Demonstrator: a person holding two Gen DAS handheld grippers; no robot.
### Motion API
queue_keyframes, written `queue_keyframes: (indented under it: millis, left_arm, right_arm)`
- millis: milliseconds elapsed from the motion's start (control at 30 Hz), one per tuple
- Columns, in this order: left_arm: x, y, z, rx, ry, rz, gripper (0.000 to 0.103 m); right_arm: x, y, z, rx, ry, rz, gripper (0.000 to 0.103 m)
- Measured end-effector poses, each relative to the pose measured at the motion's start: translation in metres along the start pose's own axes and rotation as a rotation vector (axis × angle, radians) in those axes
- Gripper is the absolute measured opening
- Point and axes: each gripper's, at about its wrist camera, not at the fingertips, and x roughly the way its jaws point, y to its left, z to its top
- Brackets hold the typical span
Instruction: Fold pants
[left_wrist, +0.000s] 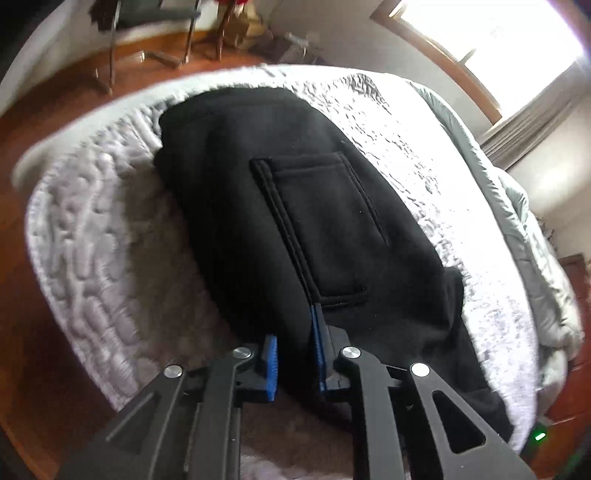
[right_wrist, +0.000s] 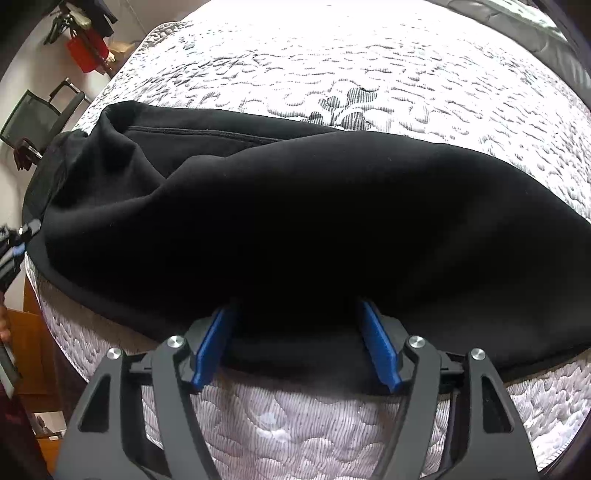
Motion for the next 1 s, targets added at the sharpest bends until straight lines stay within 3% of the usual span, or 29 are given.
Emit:
queue_keyframes:
  millis: [200,267,300,333,500,633,867,1000]
  left_arm:
    - [0.014,-0.009,0.002,0.098,0.000,0.049,0.020]
    - [0.005,-0.013,0.007,0.114,0.012,0.051,0.036]
    - [0.001,-0.016,0.008,0.121,0.017,0.051,0.056]
    - [-0.005,-0.019,0.009,0.130,0.009,0.060,0.067]
    - [-0.049,-0.032,0.010,0.214,-0.098,0.073,0.076]
    - [-0.053,-0.048,0.019,0.270,-0.110,0.047,0.077]
    - [-0.015,-0.056,0.047,0.316,-0.091,0.125,0.077]
    - [0.013,-0.049,0.063,0.323,-0.021,0.173,0.077]
  right_arm:
    - [0.004,0.005,0.005,-0.009,-0.005,-0.015,0.073]
    - [0.001,0.003,0.005,-0.008,-0.006,-0.005,0.073]
    - [-0.001,0.003,0.005,-0.010,-0.004,-0.001,0.072]
    - [-0.006,0.004,0.005,-0.013,-0.003,0.002,0.070]
    - [-0.042,0.016,0.013,-0.051,-0.052,0.031,0.069]
    - [-0.064,0.041,0.035,-0.119,-0.110,0.126,0.069]
    - [-0.027,0.093,0.094,-0.193,-0.045,0.241,0.069]
    - [0.001,0.118,0.116,-0.199,-0.019,0.224,0.069]
